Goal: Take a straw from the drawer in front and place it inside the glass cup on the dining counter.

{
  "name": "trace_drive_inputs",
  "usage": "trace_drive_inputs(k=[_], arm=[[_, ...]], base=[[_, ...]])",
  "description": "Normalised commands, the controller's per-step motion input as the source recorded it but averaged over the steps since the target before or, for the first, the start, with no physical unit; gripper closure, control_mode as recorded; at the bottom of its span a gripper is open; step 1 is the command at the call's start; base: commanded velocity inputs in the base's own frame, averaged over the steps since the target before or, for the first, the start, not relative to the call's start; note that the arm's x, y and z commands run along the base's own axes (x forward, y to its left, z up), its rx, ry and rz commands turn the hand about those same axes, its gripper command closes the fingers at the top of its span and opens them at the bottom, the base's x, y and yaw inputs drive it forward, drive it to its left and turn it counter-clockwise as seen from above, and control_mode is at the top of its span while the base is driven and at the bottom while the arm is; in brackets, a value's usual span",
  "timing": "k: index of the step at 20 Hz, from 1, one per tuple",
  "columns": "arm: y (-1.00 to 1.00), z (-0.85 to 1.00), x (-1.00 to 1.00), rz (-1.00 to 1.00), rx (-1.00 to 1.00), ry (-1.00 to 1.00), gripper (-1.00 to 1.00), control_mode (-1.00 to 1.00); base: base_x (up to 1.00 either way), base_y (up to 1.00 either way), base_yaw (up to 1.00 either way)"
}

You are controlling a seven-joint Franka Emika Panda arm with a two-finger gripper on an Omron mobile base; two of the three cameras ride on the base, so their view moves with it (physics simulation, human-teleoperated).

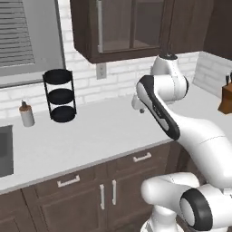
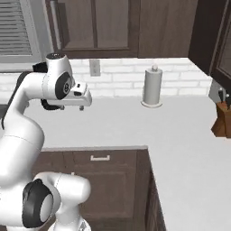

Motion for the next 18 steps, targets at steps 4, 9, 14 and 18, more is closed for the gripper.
trace_drive_inputs(k=[4, 9, 14, 18], arm=[[0.0, 0.0, 0.0, 0.0, 0.0, 0.0, -1.0, 1.0], [0.0, 0.0, 0.0, 0.0, 0.0, 0.0, -1.0, 1.0], [0.0, 0.0, 0.0, 0.0, 0.0, 0.0, -1.0, 1.0], [0.0, 0.0, 0.0, 0.0, 0.0, 0.0, -1.0, 1.0]], base=[[0.18, 0.51, -0.75], [0.03, 0.36, -0.8], [-0.03, 0.5, -0.71], [-0.34, 0.73, -0.59]])
